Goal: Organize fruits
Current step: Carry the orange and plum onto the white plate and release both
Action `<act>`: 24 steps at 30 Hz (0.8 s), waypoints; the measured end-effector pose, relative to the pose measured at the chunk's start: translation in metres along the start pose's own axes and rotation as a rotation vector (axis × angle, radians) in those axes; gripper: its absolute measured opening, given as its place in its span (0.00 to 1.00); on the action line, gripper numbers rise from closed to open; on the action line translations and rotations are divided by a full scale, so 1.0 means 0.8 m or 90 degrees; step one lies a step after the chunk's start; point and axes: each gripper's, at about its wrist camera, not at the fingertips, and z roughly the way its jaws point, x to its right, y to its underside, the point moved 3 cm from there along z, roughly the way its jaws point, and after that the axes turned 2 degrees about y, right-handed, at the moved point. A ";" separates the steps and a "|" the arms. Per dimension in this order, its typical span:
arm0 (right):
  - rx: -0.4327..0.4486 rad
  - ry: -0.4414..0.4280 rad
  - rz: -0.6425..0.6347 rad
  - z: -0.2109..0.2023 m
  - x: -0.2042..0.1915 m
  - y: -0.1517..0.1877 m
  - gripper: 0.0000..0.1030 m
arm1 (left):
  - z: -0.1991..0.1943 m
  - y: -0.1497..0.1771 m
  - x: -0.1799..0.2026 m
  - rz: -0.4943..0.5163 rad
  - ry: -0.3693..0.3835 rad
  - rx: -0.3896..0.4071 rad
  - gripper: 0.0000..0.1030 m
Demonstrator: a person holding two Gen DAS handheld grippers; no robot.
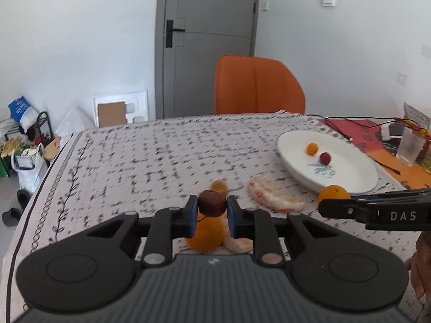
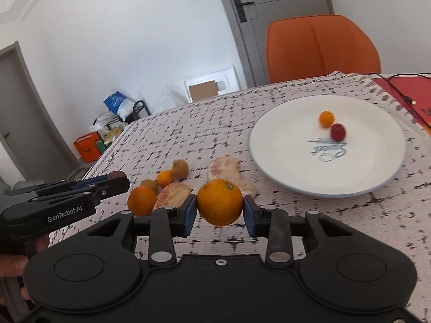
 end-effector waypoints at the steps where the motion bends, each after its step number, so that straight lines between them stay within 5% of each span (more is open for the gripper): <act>1: 0.004 0.002 0.004 -0.004 0.003 -0.001 0.34 | -0.002 -0.004 0.006 0.006 0.002 0.006 0.21; 24: 0.059 0.043 0.054 -0.026 0.087 -0.018 0.34 | 0.031 -0.037 0.098 0.084 0.057 0.012 0.21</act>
